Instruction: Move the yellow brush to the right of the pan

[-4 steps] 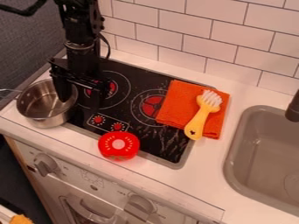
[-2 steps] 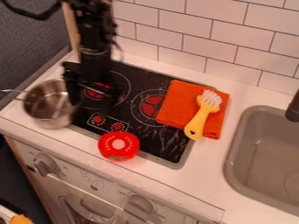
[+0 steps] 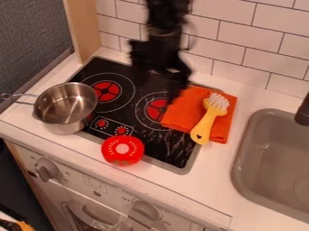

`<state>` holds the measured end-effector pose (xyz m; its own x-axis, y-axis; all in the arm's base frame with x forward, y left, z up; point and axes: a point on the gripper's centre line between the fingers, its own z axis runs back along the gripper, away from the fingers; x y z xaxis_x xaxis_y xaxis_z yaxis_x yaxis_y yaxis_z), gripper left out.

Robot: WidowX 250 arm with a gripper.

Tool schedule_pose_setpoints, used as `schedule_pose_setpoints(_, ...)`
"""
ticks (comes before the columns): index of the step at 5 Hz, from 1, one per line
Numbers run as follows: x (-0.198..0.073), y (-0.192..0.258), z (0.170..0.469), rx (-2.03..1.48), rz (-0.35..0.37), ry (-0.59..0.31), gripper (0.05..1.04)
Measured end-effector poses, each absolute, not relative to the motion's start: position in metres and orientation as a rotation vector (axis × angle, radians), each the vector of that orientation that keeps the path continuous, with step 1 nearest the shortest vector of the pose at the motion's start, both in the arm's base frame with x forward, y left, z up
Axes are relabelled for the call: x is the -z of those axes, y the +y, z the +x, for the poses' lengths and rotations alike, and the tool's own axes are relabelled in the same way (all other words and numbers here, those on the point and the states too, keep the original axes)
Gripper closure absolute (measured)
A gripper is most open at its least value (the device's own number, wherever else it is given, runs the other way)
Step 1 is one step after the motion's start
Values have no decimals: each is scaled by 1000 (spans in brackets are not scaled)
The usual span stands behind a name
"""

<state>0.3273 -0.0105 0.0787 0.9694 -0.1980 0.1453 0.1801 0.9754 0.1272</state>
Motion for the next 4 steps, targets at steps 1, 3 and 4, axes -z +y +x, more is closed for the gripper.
schedule_pose_setpoints(1, -84, -39, 345, 229, 89, -219, 83)
schedule_pose_setpoints(3, -51, -78, 371, 242, 56, -210, 83)
schedule_pose_setpoints(4, -30, -81, 373, 237, 46, -164, 83)
